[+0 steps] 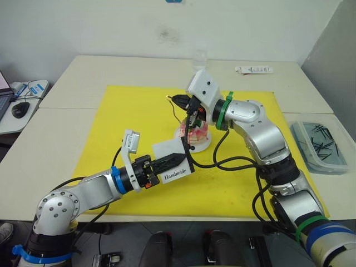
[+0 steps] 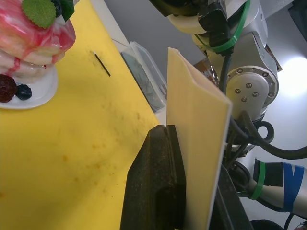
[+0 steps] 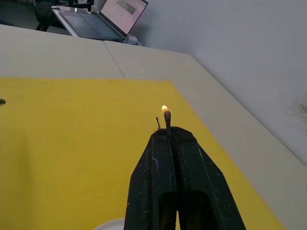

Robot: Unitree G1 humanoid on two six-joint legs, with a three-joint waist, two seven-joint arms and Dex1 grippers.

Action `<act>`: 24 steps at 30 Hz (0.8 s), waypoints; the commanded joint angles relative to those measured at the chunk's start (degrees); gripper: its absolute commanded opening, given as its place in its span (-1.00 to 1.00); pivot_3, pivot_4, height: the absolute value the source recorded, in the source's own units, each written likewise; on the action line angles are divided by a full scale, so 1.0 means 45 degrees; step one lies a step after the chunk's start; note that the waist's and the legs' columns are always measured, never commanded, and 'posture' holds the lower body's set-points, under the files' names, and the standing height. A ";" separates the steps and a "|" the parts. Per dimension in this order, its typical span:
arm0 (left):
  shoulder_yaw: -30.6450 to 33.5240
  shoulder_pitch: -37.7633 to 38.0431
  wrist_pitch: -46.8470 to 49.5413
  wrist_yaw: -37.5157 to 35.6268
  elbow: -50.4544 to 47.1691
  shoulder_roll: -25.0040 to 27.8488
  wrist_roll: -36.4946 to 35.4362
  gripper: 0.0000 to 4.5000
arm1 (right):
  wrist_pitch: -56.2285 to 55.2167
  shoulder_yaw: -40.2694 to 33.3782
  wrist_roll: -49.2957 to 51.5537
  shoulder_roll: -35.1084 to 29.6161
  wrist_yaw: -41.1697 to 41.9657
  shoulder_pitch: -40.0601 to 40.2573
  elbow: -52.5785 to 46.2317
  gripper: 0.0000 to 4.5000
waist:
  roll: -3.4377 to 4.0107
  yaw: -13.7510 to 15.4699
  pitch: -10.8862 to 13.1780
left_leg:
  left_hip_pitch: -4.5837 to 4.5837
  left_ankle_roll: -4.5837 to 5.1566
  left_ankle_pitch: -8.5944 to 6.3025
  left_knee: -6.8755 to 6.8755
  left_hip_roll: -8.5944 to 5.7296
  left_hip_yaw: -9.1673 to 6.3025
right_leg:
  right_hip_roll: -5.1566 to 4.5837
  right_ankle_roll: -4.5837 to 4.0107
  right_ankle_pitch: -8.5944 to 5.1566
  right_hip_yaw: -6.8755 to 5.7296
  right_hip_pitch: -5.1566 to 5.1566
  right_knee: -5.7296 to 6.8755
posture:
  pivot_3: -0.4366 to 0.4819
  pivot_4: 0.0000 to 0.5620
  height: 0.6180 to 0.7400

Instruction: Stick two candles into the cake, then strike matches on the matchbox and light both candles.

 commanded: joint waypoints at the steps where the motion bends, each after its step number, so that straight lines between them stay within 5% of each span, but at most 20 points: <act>1: 0.0021 -0.0137 -0.0121 -0.0137 -0.0124 -0.0044 -0.0030 -1.00 | -0.0017 -0.0056 0.0059 -0.0026 0.0073 -0.0017 -0.0676 -0.98 | 0.0000 0.0001 0.0000 | 0.0000 0.0000 0.0000 -0.0001 0.0000 -0.0001 | 0.0000 0.0000 0.0000 -0.0001 0.0000 0.0000 | -0.05 -0.47 1.00; 24: 0.0015 -0.0084 -0.0066 -0.0162 -0.0216 0.0017 -0.0108 -1.00 | -0.0035 -0.0054 0.0023 0.0113 0.0056 -0.0008 -0.0723 -0.98 | 0.0000 0.0001 0.0000 | -0.0001 0.0000 0.0000 -0.0001 0.0000 0.0000 | 0.0000 0.0002 -0.0001 0.0000 0.0000 -0.0001 | -0.05 -0.47 1.00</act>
